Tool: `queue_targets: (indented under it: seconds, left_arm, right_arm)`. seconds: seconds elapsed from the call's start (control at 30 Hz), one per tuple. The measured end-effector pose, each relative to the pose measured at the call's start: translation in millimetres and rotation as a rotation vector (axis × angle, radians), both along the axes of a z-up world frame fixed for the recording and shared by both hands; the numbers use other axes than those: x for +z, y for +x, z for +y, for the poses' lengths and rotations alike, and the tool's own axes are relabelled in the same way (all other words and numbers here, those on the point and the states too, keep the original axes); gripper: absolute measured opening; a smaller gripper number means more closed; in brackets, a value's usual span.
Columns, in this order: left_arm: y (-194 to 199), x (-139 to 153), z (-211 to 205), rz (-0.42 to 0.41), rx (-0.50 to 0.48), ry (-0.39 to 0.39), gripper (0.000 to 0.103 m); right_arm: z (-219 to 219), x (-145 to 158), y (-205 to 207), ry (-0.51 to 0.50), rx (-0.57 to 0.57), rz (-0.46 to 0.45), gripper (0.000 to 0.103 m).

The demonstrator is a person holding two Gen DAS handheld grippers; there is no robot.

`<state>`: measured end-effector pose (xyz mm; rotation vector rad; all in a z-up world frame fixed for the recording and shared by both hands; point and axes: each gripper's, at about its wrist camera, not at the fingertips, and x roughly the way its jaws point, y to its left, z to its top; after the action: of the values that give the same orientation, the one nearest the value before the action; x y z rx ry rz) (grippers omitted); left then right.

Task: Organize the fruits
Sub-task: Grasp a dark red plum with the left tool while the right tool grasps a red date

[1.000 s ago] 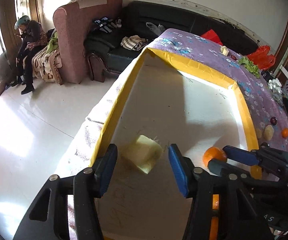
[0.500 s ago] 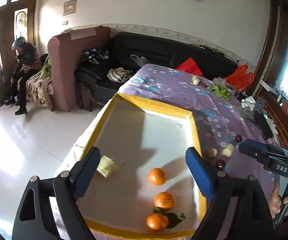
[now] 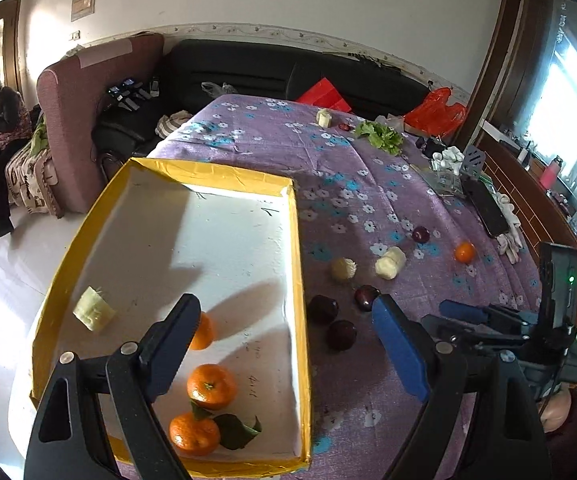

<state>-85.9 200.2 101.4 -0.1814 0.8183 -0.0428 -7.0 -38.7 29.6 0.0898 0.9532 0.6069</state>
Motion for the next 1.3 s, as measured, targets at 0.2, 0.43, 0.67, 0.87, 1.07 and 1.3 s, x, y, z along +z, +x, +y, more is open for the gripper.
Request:
queue_targets:
  seconds: [0.2, 0.43, 0.67, 0.87, 1.07, 1.3]
  left_arm:
    - [6, -9, -21, 0.026, -0.044, 0.016, 0.087]
    - [17, -23, -40, 0.056, -0.097, 0.007, 0.087]
    - [25, -41, -60, 0.087, -0.157, 0.043, 0.086]
    - [23, -49, -85, 0.050, -0.226, 0.195, 0.084]
    - [36, -75, -102, 0.129, -0.263, 0.327, 0.053]
    - [41, -89, -98, 0.143, -0.220, 0.342, 0.024]
  right_arm:
    - [34, -17, -7, -0.059, 0.083, -0.018, 0.061]
    - [60, -31, -17, -0.164, 0.131, -0.077, 0.060]
    - [47, -31, -13, -0.173, 0.086, -0.085, 0.030]
    - [8, -32, 9, -0.057, -0.034, -0.005, 0.030]
    - [-6, -33, 15, 0.024, -0.061, 0.040, 0.030]
    - [-6, -34, 15, 0.019, -0.053, 0.027, 0.030]
